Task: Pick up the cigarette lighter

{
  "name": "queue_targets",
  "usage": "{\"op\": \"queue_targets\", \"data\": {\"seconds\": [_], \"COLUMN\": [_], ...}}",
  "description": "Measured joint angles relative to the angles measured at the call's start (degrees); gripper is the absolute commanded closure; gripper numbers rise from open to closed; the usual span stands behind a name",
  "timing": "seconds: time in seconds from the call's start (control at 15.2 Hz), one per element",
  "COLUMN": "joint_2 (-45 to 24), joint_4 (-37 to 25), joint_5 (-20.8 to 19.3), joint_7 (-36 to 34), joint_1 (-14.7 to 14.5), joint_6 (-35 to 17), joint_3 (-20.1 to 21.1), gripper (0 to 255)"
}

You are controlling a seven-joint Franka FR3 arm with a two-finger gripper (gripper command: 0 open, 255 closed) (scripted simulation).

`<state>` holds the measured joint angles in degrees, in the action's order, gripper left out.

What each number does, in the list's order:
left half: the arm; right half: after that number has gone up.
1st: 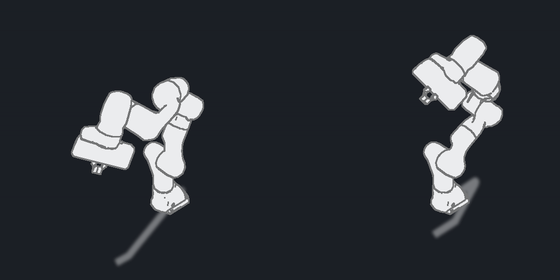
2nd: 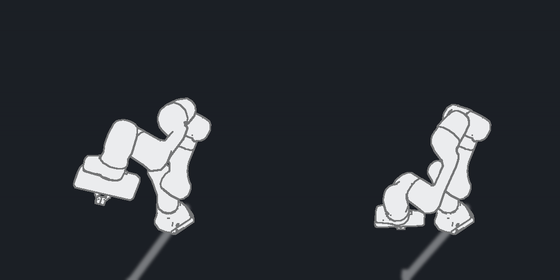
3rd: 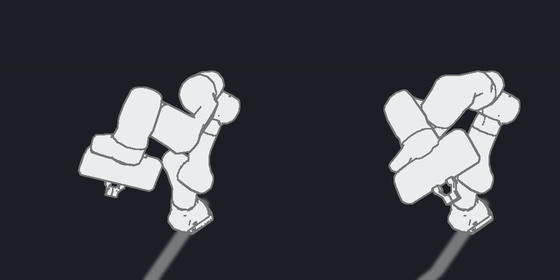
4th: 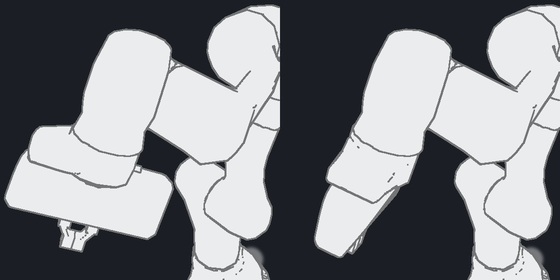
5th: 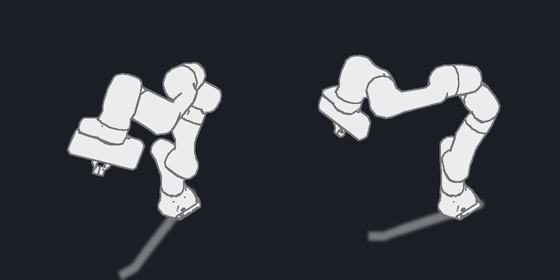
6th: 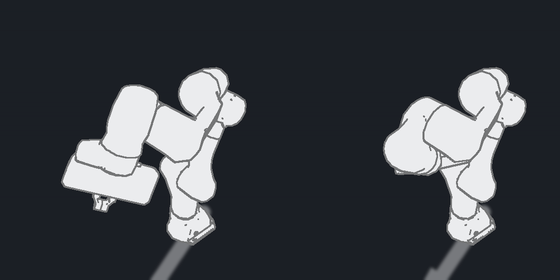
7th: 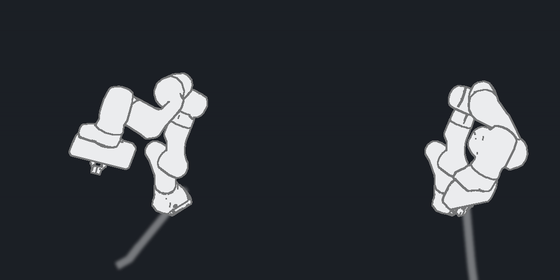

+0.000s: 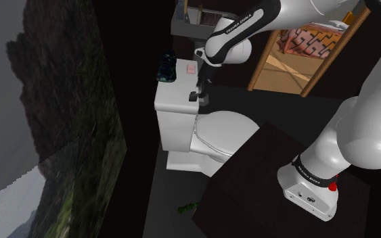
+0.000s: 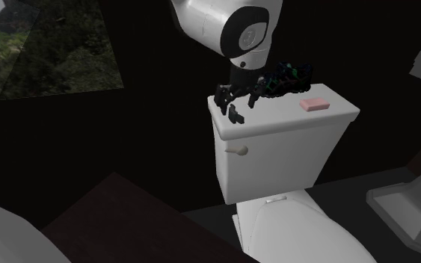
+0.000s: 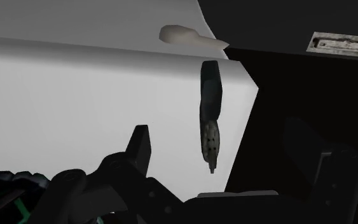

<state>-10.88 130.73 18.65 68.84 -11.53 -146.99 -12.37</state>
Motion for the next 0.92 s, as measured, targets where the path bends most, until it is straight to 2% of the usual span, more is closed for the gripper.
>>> {"op": "queue_targets", "data": {"seconds": [0.4,0.46,0.92], "joint_2": [-4.1,-4.4,-4.6], "joint_4": [-0.2,-0.2,-0.2], "joint_5": [3.2,3.4,3.6], "joint_7": [2.9,3.1,3.3], "joint_1": [0.7,0.8,0.9], "joint_6": [-3.7,-3.9,-4.0], "joint_3": [1.3,1.4,1.4], "gripper": [0,255,255]}}
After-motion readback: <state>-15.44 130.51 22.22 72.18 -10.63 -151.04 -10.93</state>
